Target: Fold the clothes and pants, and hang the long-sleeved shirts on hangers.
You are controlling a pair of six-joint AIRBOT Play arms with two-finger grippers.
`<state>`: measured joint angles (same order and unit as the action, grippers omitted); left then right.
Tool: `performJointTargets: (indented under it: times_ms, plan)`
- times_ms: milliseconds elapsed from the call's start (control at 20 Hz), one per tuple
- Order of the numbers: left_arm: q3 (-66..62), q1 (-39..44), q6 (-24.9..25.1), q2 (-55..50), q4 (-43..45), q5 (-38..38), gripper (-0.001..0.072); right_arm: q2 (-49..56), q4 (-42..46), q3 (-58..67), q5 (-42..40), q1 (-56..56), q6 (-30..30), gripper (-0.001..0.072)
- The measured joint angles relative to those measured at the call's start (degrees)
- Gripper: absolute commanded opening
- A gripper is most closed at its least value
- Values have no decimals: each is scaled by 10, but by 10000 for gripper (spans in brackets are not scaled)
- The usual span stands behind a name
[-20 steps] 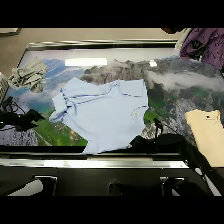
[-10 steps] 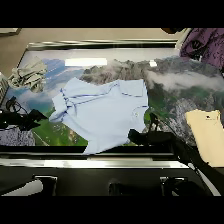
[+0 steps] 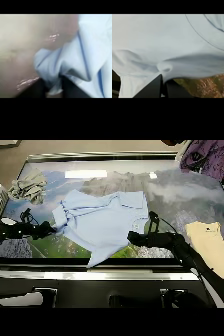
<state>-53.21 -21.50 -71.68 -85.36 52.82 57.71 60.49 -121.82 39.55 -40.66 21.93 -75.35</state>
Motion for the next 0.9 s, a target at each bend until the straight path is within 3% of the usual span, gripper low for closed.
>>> performJointTargets:
  times_ms: [250,450,600,750,900]
  plan:
    - [-103,27,21,8,-19,2,16,0,149,148,-47,0,40,33]
    - [-306,33,25,60,-29,19,16,0,316,384,-107,0,60,33]
    - [-458,34,21,126,-26,28,16,-13,383,571,-166,0,46,33]
    - [-546,35,-19,209,20,34,16,-49,409,708,-234,0,29,34]
    - [-581,35,-75,294,94,40,16,-98,414,765,-289,0,20,34]
